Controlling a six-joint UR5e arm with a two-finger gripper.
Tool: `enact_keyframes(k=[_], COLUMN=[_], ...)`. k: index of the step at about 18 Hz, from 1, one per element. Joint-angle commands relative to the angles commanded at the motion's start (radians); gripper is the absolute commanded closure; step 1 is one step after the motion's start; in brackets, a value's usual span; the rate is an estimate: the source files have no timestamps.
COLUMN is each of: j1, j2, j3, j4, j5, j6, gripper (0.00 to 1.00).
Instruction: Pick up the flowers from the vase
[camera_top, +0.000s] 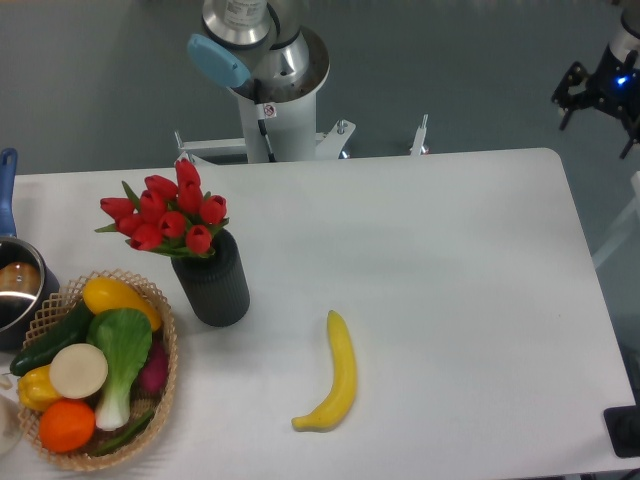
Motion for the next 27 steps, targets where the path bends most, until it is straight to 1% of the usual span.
enact_keyframes(k=[4, 5, 6, 7, 9, 11, 12, 13, 16, 18, 19, 20, 21, 22, 24, 27], j1=[-0.012, -0.023, -0.023, -0.020, -0.017, -0.023, -0.029, -0.034, -0.071, -0.075, -0.087, -0.107, -0.126, -0.147, -0.207, -0.313], j2=[-0.009, -0.014, -0.015, -0.014, -0.005, 0.008, 0.027, 0.055, 0.118, 0.181, 0.213, 0.259, 0.288, 0.304, 0.325, 0.365], j3=[-0.006, -0.020, -0.038, -0.055, -0.110, -0.173, -0.211, -0.256, -0.319, -0.380, -0.417, -0.461, -0.489, -0.501, -0.514, -0.580], j4=[0.000, 0.002, 0.017, 0.053, 0.130, 0.190, 0.216, 0.239, 0.238, 0.238, 0.238, 0.239, 0.239, 0.238, 0.233, 0.236], j5=[0.002, 0.002, 0.002, 0.002, 0.000, -0.015, -0.050, -0.127, -0.218, -0.302, -0.355, -0.439, -0.518, -0.564, -0.607, -0.615], j6=[0.000, -0.003, -0.002, -0.003, -0.015, -0.096, -0.124, -0.136, -0.133, -0.129, -0.129, -0.127, -0.133, -0.138, -0.140, -0.129], gripper=[0.00, 0.00, 0.00, 0.00, 0.00, 0.00, 0.00, 0.00, 0.00, 0.00, 0.00, 0.00, 0.00, 0.00, 0.00, 0.00])
